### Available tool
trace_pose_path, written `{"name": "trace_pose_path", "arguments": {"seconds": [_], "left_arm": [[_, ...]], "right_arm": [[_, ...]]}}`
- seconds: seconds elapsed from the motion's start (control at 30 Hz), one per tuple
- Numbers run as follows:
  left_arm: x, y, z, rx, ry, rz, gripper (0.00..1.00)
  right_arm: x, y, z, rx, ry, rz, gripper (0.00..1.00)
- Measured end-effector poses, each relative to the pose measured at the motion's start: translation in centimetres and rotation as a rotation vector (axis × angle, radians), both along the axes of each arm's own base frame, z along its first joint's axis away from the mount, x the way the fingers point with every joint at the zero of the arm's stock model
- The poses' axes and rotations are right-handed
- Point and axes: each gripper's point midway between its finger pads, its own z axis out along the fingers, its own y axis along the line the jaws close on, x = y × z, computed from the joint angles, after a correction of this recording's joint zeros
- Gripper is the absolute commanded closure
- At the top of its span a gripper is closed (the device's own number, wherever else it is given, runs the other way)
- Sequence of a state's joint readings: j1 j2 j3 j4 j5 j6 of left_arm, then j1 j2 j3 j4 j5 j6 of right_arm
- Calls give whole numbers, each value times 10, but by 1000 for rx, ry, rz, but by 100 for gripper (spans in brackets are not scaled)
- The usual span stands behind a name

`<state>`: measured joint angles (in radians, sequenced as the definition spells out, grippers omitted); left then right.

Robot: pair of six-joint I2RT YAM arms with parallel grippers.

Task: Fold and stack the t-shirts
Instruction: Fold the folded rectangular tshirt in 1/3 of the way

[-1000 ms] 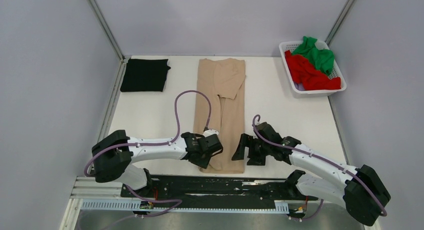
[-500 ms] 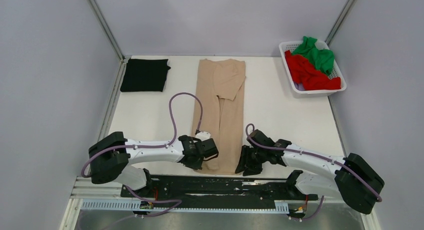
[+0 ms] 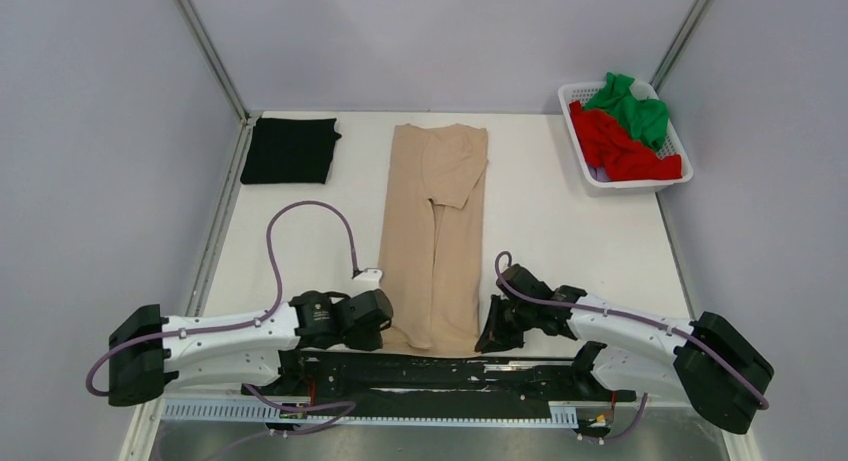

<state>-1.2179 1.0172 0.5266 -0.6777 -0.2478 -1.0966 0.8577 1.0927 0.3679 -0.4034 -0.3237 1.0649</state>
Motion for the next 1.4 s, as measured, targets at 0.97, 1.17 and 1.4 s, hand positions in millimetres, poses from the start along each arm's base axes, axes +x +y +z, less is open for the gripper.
{"name": "trace_pose_path", "arguments": {"seconds": [0.97,1.17,1.4], "left_arm": [[142,-19,110,-115,-403,244,100],[190,-13,102,-43,-391,274,100],[242,-16,91,33,-370,256,100]], "right_arm": [[151,21,102,70,-514,-234,100],[198,11,103,18,-555,-288,100],[244,3,97,-6,-555,-330,100]]}}
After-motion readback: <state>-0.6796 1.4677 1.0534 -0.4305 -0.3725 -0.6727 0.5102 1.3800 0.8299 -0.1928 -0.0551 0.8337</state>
